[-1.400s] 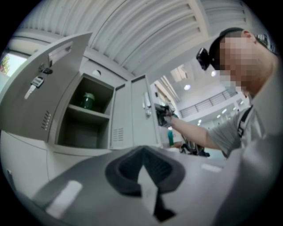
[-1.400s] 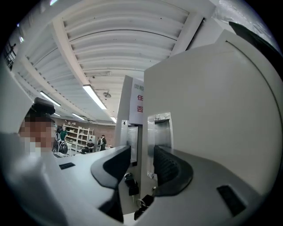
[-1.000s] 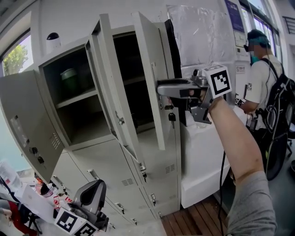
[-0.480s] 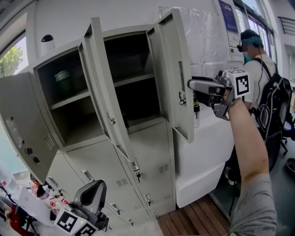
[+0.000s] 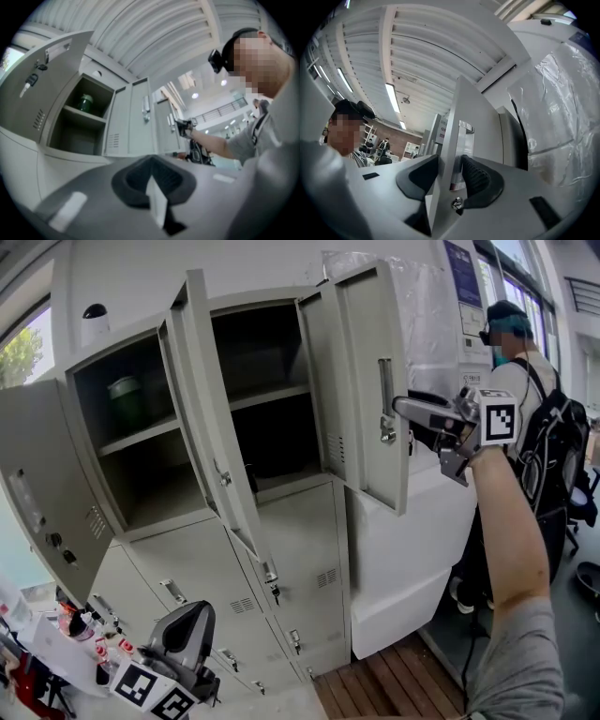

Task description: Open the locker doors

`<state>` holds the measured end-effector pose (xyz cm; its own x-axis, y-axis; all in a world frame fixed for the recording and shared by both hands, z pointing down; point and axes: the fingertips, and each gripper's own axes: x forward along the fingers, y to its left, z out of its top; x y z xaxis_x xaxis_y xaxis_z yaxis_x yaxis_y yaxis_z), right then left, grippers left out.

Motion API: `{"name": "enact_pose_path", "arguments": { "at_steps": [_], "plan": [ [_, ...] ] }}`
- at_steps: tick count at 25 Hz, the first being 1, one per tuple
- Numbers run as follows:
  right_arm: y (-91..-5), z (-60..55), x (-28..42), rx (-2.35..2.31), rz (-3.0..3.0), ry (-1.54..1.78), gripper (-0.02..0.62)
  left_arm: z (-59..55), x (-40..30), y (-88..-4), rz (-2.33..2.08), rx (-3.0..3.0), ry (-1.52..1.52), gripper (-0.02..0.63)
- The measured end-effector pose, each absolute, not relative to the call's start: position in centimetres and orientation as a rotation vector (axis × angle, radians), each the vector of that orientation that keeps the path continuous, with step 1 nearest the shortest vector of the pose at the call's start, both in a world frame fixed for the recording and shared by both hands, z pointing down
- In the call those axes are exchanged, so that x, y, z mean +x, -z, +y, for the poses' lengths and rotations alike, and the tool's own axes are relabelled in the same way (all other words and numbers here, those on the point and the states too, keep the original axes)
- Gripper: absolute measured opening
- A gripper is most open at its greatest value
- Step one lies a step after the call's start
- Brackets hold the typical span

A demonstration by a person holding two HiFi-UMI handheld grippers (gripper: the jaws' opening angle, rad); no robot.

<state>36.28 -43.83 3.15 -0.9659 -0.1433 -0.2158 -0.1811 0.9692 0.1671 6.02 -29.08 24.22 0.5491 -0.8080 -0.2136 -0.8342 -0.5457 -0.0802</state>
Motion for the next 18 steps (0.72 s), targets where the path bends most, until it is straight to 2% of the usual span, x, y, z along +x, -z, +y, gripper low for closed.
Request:
{"name": "enact_pose_path", "arguments": {
  "at_steps": [10, 18],
  "plan": [
    [-2.4, -40.9, 39.0, -0.951, 2.636, -0.412, 0.164, -27.7, 3.8, -24.5, 1.337, -2.65, -0.273, 0.002],
    [-9.6, -32.7, 35.2, -1.156, 2.583, -0.326, 0.144, -25.4, 1.1, -25.2, 1.23, -2.712, -0.29, 0.002]
  ]
}}
